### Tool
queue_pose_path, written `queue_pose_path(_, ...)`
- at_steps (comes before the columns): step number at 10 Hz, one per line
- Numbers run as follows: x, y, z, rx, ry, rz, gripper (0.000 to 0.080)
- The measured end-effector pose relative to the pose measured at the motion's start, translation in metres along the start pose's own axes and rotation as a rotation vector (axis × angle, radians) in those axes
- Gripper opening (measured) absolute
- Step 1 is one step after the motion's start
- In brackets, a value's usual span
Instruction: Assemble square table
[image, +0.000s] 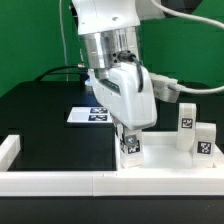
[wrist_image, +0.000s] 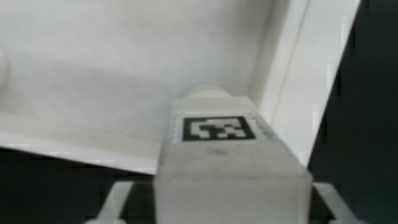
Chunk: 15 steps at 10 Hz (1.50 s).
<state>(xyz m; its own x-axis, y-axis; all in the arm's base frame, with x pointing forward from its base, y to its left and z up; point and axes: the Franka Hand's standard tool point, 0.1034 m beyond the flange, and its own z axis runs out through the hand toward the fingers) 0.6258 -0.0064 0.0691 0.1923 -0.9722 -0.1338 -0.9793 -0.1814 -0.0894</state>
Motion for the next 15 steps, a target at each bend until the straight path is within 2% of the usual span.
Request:
queue_pose_path(1,0.000,0.000,0.000,0.001,-0.002,0.048,0.0290)
queue_pose_path(3,-0.002,0.002,0.000,0.006,-0.049,0.420,0.0290)
queue_pose_path(4,-0.004,0.001,0.000,0.008,-0.060,0.511,0.0290)
queue_pose_path(6,-0.005,0.001,0.001,0.011,-0.059,0.478,0.0290)
queue_pose_path(7,-0.006,0.001,0.001,0.012,-0.051,0.408,0.0467)
queue_pose_path(8,-0.010,-0.001,0.002,0.024,-0.033,0.198,0.0584)
queue_pose_path(9,-0.016,-0.002,0.003,0.020,-0.025,-0.011,0.0584)
queue_pose_path(10,-0.019,-0.002,0.004,0.020,-0.026,-0.142,0.0635)
queue_pose_path(12,-0.016,-0.001,0.004,0.020,-0.022,-0.228,0.0647)
queue_pose_path(13,-0.015,-0.001,0.004,0.010,-0.008,-0.410,0.0647)
queue_pose_path(14,-0.013,-0.001,0.002,-0.020,0.016,-0.646,0.0649)
queue_pose_path(15,-0.013,-0.002,0.001,-0.033,0.013,-0.802,0.0649)
